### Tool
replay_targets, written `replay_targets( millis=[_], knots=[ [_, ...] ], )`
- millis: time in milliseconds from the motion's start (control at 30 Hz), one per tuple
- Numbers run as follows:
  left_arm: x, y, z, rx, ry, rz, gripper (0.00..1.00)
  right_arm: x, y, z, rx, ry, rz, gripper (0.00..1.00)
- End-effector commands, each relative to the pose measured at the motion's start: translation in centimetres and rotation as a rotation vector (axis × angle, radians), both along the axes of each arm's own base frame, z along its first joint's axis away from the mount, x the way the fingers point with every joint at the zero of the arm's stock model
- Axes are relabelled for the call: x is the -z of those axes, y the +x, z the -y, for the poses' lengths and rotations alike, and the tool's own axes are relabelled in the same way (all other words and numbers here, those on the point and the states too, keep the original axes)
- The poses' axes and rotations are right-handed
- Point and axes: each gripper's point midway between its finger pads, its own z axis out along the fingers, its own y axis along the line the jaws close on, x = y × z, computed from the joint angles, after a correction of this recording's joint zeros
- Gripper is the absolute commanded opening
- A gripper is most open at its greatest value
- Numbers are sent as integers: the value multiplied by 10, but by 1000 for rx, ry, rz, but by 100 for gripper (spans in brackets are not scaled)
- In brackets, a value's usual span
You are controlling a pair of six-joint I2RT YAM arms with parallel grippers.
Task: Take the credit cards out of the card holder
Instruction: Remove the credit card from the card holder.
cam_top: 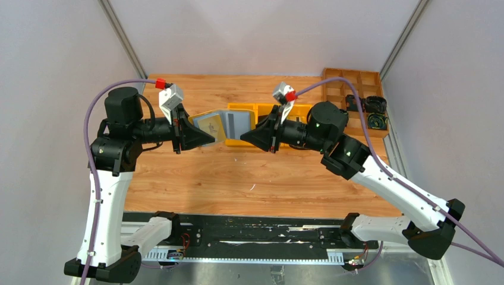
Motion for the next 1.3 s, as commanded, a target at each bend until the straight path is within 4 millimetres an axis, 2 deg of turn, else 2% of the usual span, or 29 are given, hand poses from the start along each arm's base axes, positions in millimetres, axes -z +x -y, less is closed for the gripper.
replay_targets(
  millis=[0,133,200,267,367,467,600,733,867,1000,1267],
  knots=[
    [-13,-14,5,60,-47,-59,4,-15,-7,5,-185,124,-116,26],
    [-9,-11,7,59,-68,-173,2,-17,9,15,-193,138,-175,47],
    [-6,-5,7,33,-66,-207,0,-25,16,26,-159,148,-166,51],
    [-4,3,6,0,-61,-233,0,-38,26,44,-72,175,-139,52],
    [0,15,4,-61,-48,-259,0,-59,31,64,48,232,-90,52],
    [13,32,-2,-160,-11,-280,0,-70,24,69,45,276,-94,49],
    [36,47,-11,-259,47,-322,0,-72,13,49,-80,297,-144,48],
    [48,47,-15,-277,80,-341,0,-61,7,19,-209,294,-217,50],
    [45,37,-9,-208,57,-347,0,-39,17,-9,-273,273,-309,50],
    [41,28,-5,-160,37,-350,0,-17,27,-26,-310,266,-383,47],
    [34,16,3,-69,-12,-399,0,0,27,-44,-386,258,-452,44]
  ],
)
